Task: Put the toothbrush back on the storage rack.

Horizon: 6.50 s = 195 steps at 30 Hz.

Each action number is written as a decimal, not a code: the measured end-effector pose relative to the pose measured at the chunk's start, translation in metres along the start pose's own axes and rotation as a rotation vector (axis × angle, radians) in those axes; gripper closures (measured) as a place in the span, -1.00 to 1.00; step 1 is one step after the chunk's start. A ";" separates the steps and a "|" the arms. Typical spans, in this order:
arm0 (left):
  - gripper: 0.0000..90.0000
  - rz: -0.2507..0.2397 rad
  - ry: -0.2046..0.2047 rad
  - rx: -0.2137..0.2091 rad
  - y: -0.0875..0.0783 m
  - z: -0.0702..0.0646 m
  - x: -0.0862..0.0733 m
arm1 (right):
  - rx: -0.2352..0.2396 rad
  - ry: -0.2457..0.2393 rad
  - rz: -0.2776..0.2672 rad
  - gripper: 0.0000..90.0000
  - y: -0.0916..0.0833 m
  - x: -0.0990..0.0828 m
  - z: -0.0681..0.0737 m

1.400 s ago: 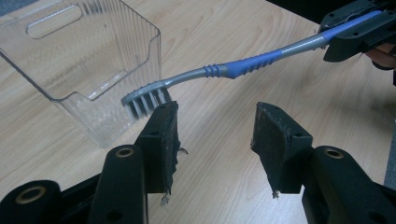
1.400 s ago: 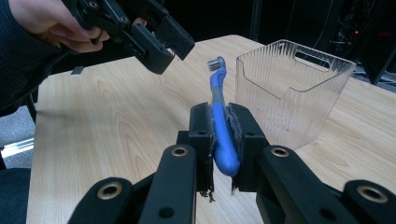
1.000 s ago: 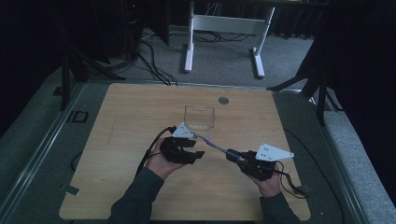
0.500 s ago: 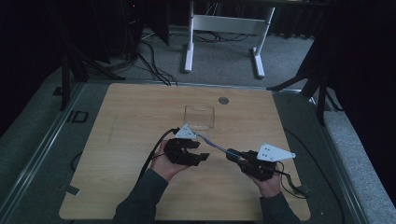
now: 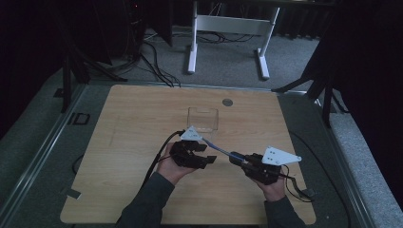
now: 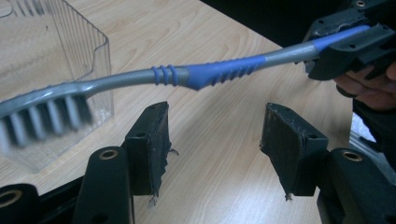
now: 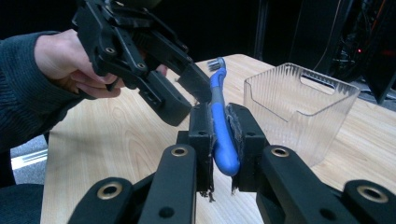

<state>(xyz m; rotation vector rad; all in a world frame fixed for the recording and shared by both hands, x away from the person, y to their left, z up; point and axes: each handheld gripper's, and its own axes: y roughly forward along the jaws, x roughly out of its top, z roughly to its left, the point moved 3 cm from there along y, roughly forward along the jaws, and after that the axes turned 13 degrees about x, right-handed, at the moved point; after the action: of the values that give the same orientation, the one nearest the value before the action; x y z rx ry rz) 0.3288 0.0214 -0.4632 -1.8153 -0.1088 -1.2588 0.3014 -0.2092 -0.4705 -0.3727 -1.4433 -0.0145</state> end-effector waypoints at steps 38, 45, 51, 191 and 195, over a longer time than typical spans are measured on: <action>0.80 -0.208 -0.053 -0.143 -0.019 -0.011 0.017 | 0.084 0.012 0.171 0.45 0.036 -0.023 0.002; 0.81 -0.203 -0.051 -0.088 -0.022 -0.005 0.017 | 0.069 0.018 0.169 0.31 0.034 -0.023 0.000; 0.81 -0.213 -0.050 -0.046 -0.024 0.000 0.017 | 0.069 0.027 0.169 0.28 0.033 -0.023 -0.001; 0.81 -0.303 -0.192 0.232 0.002 0.095 0.035 | 0.078 0.065 0.236 0.21 0.042 -0.038 -0.006; 0.81 -0.279 -0.205 0.242 0.009 0.099 0.033 | 0.078 0.065 0.237 0.21 0.042 -0.039 -0.006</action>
<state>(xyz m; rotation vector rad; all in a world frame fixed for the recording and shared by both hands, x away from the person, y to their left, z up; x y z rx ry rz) 0.4195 0.0729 -0.4504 -1.7526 -0.6210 -1.1847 0.3118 -0.1794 -0.5184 -0.4725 -1.3242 0.2183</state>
